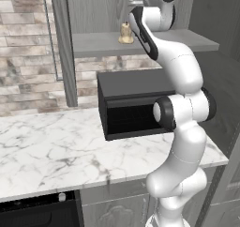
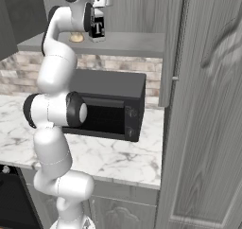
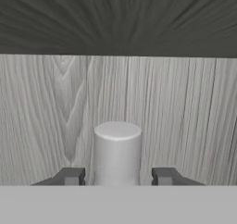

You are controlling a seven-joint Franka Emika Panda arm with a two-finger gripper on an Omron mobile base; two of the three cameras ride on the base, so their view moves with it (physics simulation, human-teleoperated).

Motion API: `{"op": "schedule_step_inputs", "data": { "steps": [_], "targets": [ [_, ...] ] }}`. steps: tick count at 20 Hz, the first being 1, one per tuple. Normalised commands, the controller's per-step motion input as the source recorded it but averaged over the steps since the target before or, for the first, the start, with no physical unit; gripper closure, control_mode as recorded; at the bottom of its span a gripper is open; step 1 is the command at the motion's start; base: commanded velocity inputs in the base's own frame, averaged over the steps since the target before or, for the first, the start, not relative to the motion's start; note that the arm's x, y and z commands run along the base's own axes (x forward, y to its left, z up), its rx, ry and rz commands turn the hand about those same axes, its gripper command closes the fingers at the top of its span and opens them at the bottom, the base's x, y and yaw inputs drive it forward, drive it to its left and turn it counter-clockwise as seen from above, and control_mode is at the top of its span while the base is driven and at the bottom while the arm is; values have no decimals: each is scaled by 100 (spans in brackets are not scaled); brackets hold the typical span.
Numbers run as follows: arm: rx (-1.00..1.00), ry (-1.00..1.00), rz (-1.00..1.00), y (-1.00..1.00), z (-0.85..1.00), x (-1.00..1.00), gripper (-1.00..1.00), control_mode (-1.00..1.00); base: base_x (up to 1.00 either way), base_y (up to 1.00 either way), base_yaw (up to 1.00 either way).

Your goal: Get the candle and the liquor from the cabinet and move them to the dining counter.

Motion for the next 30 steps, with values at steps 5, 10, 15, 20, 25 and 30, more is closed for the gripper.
{"op": "schedule_step_inputs", "data": {
  "steps": [5, 10, 15, 20, 25, 30],
  "targets": [
    [0, 0, 0, 0, 0, 0, 100, -100, 0, 0, 0],
    [0, 0, 0, 0, 0, 0, 100, -100, 0, 0, 0],
    [0, 0, 0, 0, 0, 0, 100, -100, 0, 0, 0],
    [0, 0, 0, 0, 0, 0, 100, -100, 0, 0, 0],
    [0, 0, 0, 0, 0, 0, 100, -100, 0, 0, 0],
    [0, 0, 0, 0, -11, 0, 100, -100, 0, 0, 0]
  ]
}}
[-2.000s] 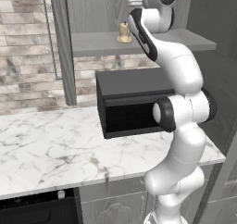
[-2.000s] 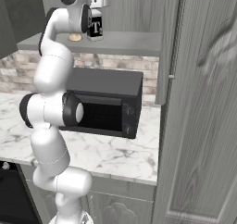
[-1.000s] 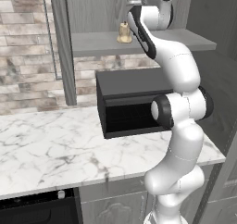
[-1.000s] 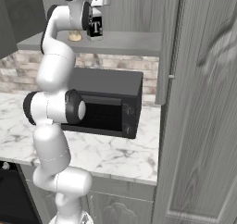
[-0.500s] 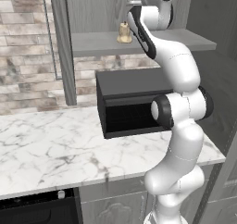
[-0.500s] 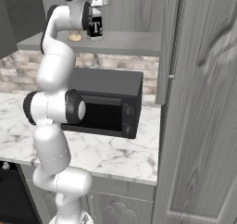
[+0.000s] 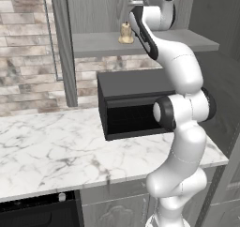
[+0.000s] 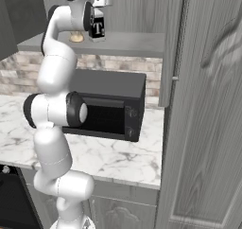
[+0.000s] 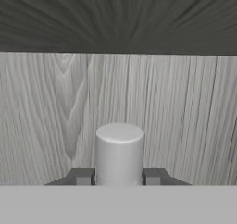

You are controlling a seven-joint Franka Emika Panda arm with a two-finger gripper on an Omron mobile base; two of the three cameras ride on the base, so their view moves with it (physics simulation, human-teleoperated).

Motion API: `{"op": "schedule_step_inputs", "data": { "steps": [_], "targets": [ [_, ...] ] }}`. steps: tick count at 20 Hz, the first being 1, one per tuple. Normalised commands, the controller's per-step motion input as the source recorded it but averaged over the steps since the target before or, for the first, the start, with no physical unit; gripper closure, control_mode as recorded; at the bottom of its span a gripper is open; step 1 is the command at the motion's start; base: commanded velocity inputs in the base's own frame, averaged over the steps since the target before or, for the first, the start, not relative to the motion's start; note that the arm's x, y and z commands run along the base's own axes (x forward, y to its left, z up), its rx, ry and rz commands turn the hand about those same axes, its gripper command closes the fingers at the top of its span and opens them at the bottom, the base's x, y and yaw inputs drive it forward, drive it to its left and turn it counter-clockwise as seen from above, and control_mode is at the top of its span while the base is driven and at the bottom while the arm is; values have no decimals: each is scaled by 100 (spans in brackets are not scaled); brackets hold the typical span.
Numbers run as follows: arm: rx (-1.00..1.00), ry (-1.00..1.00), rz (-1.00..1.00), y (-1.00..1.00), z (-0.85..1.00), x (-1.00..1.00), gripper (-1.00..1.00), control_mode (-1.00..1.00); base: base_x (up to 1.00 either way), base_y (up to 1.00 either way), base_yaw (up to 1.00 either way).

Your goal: Get the candle and the liquor from the cabinet and move them to the dining counter.

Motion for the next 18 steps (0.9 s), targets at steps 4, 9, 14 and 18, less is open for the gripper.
{"op": "schedule_step_inputs", "data": {
  "steps": [4, 9, 14, 18],
  "targets": [
    [0, 0, 0, 18, -37, 0, 100, -100, 0, 0, 0],
    [-3, -2, 0, 26, -39, -6, 100, -100, 0, 0, 0],
    [0, -12, 0, 5, -49, -49, 100, -100, 0, 0, 0],
    [0, -17, 0, -5, -30, -76, 100, -100, 0, 0, 0]
  ]
}}
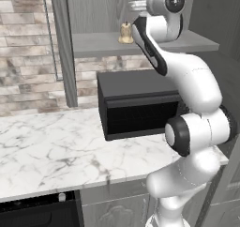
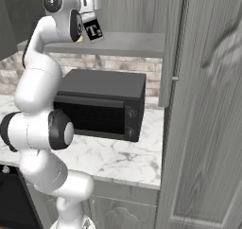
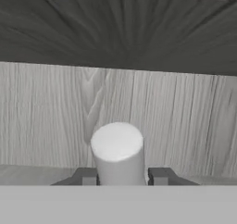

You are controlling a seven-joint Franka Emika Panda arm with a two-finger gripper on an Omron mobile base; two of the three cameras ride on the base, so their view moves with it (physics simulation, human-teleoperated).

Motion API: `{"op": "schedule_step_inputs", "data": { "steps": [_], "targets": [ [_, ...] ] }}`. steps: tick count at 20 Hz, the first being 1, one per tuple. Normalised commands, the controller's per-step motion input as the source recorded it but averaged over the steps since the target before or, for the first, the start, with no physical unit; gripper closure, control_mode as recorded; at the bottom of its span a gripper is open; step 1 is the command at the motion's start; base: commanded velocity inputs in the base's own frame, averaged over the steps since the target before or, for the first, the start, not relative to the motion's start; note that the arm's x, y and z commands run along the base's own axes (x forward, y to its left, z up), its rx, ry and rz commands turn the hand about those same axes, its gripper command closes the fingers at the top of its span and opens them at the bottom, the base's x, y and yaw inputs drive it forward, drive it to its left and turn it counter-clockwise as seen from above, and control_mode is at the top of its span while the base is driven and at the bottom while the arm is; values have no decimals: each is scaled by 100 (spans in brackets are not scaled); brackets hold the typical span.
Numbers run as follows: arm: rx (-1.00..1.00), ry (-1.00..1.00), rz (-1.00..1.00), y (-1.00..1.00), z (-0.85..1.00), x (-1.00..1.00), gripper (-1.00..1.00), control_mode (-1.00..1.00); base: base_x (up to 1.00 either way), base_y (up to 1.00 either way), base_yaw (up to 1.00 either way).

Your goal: Get the candle and the liquor from the cabinet and move them to the dining counter.

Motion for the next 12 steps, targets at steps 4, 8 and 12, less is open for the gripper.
{"op": "schedule_step_inputs", "data": {
  "steps": [4, 8, 12],
  "targets": [
    [0, -18, -1, -19, -6, -76, 100, -100, 0, 0, 0],
    [0, -14, -4, -10, 2, -77, 100, -100, 0, 0, 0],
    [0, -9, -1, -1, 40, -61, 100, -100, 0, 0, 0]
  ]
}}
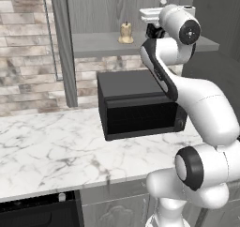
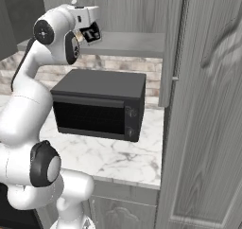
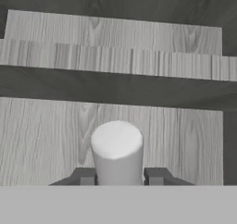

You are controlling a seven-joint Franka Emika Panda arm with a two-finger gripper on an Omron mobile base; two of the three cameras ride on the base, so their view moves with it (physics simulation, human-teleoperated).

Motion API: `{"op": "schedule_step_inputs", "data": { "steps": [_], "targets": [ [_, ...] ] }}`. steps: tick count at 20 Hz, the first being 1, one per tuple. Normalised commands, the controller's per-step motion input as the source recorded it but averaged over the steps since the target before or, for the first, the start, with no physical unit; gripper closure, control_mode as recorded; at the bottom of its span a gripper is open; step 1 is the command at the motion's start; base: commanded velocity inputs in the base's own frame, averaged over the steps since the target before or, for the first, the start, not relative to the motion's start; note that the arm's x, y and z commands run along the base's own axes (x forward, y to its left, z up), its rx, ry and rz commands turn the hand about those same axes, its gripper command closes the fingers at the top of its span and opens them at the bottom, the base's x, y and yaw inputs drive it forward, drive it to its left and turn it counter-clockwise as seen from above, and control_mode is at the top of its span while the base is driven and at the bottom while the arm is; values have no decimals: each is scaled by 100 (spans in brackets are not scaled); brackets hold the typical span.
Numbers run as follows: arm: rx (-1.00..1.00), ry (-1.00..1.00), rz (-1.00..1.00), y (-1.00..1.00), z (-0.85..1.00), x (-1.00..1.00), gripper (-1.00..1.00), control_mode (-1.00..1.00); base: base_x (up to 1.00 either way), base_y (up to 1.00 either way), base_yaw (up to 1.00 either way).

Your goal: Get the candle and the liquor from the cabinet and move them to the dining counter.

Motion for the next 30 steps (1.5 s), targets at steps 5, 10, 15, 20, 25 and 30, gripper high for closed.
{"op": "schedule_step_inputs", "data": {
  "steps": [5, 10, 15, 20, 25, 30],
  "targets": [
    [0, -4, 0, 0, 60, -54, 100, -100, 0, 0, 0],
    [0, 5, 0, 0, 25, -51, 100, -100, 0, 0, 0],
    [0, 15, -1, 0, 0, -55, 100, -100, 0, 0, 0],
    [0, 9, -1, 0, -1, -73, 100, -100, 0, 0, 0],
    [0, 7, 0, 0, -10, -77, 100, -100, 0, 0, 0],
    [0, 10, 0, 0, -26, -72, 100, -100, 0, 0, 0]
  ]
}}
